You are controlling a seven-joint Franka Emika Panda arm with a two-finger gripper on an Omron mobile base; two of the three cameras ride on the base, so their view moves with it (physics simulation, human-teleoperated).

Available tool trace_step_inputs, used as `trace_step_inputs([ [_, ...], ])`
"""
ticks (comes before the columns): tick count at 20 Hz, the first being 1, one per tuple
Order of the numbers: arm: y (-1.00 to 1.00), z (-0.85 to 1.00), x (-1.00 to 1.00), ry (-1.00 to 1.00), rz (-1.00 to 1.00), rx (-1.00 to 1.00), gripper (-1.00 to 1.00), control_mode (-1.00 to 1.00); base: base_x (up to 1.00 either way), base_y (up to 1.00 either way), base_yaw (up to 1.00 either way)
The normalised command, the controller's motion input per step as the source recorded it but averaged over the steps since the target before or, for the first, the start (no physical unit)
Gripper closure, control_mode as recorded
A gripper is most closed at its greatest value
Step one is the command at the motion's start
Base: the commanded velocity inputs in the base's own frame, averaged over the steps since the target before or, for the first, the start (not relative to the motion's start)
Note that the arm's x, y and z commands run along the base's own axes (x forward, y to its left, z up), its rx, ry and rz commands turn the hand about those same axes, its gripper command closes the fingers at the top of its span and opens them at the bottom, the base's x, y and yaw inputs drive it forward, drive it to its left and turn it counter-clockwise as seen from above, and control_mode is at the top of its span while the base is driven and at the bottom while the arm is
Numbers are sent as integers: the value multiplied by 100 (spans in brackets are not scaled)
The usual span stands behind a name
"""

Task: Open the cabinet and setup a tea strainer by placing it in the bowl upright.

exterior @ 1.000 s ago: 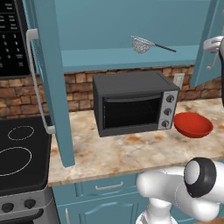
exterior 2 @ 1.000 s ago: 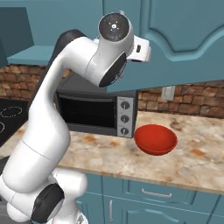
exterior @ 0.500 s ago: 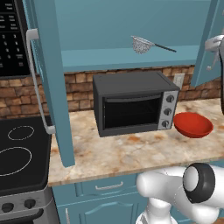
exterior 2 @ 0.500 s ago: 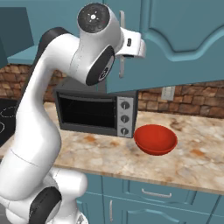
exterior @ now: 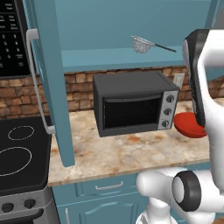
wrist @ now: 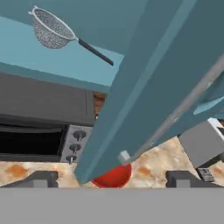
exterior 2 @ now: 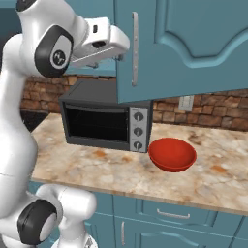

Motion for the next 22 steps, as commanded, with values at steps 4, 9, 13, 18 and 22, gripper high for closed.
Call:
trace_step_inputs([
  [4,50,-14,15,48,-9,-28,-100,-100,0,0,0],
  [9,14,-43,20,42,-5,-7,-100,-100,0,0,0],
  [13,-3,-59,54,31,0,0,-100,-100,0,0,0],
  [18,-3,-41,35,12,0,-3,-100,-100,0,0,0],
  [22,1,-1,38,26,0,-12,-100,-100,0,0,0],
])
